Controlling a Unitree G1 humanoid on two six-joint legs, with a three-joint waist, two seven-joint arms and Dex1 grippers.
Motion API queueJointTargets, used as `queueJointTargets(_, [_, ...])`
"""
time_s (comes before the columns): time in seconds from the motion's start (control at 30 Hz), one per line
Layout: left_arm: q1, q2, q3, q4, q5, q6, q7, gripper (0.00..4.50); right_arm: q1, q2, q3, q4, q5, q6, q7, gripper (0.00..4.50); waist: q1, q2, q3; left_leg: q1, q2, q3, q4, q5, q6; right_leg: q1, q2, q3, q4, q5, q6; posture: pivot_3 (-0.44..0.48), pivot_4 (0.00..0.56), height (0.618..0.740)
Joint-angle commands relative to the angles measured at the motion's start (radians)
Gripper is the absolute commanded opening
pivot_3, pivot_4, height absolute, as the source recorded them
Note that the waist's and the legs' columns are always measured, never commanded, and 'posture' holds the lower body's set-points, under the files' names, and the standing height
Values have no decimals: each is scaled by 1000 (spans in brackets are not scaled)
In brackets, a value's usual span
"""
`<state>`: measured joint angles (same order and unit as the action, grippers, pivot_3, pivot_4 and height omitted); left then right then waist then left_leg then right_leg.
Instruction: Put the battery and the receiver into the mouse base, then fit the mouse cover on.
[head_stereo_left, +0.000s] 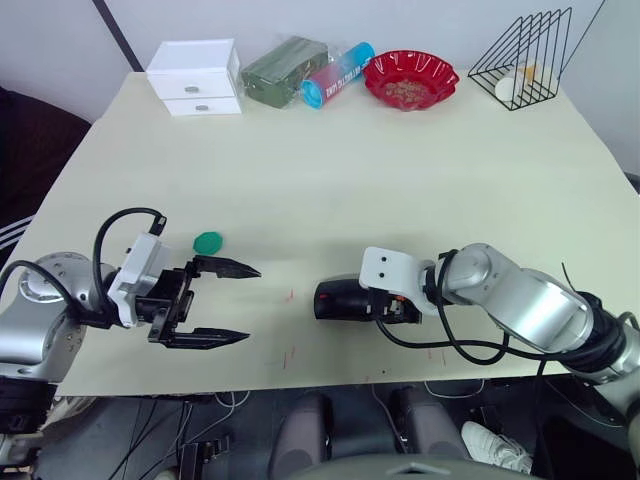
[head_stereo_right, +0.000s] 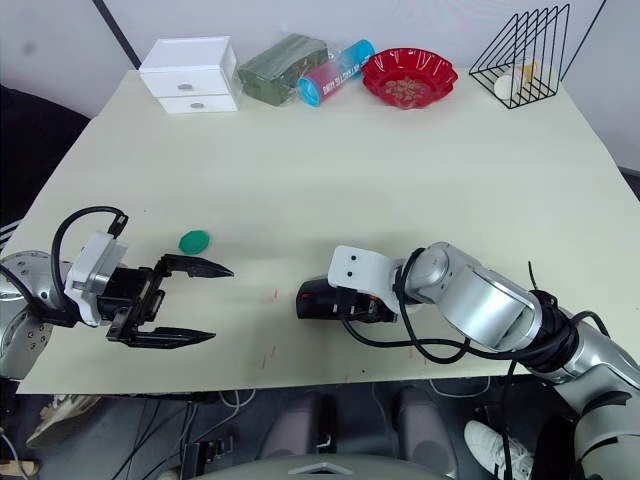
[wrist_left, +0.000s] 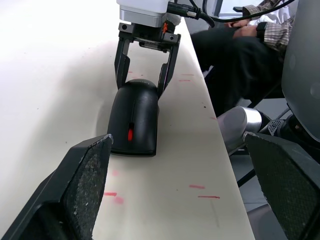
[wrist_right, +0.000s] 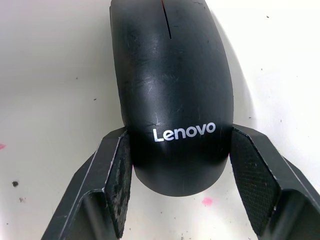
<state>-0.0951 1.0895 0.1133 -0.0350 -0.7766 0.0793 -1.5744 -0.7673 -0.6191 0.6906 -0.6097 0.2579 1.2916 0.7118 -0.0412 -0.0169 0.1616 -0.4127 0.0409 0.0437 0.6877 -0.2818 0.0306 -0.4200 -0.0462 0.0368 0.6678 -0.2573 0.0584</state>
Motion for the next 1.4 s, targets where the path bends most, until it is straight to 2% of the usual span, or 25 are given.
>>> queueJointTargets(0.03, [3,17,19,-23,-21,-6,-40,4500,-1,11,3,-8,5,2,-16,2324,0,0,0,0,0,0,0,0,0,0,0,0,0,0,0,0,150,740])
queueJointTargets(1.4, [-3,20,9,-12,-19,-17,-40,4500,23,-24,-8,5,3,-95,5,2324,0,0,0,0,0,0,0,0,0,0,0,0,0,0,0,0,150,740])
